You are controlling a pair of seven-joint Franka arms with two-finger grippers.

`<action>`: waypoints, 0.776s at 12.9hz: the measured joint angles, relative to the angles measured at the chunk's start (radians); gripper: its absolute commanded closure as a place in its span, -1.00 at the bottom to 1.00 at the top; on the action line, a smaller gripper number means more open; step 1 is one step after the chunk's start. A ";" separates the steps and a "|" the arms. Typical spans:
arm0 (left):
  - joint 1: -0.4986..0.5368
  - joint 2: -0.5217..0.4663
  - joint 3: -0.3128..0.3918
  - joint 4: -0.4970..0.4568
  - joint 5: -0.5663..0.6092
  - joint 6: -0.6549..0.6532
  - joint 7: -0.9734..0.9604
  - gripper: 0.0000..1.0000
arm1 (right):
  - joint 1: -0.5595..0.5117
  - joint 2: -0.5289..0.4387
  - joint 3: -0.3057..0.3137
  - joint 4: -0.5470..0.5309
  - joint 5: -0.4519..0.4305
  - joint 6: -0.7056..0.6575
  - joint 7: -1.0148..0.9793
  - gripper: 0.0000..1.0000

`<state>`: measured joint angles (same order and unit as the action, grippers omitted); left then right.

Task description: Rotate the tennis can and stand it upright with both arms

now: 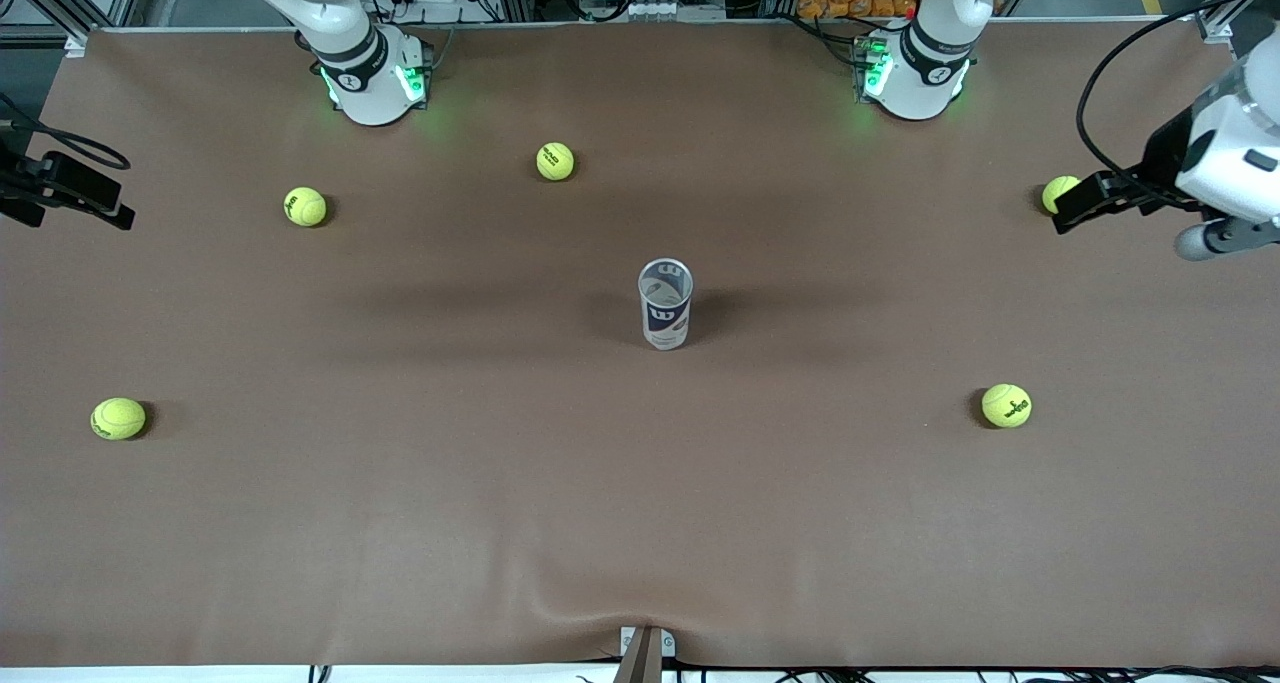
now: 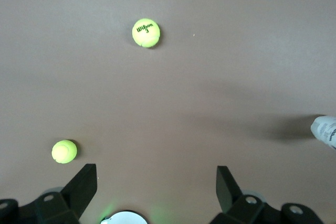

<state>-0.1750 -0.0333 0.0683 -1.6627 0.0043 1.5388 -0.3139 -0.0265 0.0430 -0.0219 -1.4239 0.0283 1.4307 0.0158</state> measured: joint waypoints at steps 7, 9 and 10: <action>0.012 -0.018 -0.019 -0.040 0.024 0.011 0.045 -1.00 | 0.002 0.000 0.001 0.000 0.000 0.000 0.000 -1.00; 0.024 -0.029 -0.008 -0.039 0.031 0.010 0.101 -1.00 | 0.003 0.000 0.001 0.000 0.000 0.000 0.000 -1.00; 0.025 -0.032 -0.003 -0.036 0.031 0.010 0.115 -1.00 | 0.003 0.000 0.001 0.000 0.000 0.000 0.000 -1.00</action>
<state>-0.1500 -0.0657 0.0651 -1.6988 0.0352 1.5489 -0.1984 -0.0236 0.0430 -0.0210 -1.4239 0.0283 1.4307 0.0158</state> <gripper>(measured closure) 0.000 0.000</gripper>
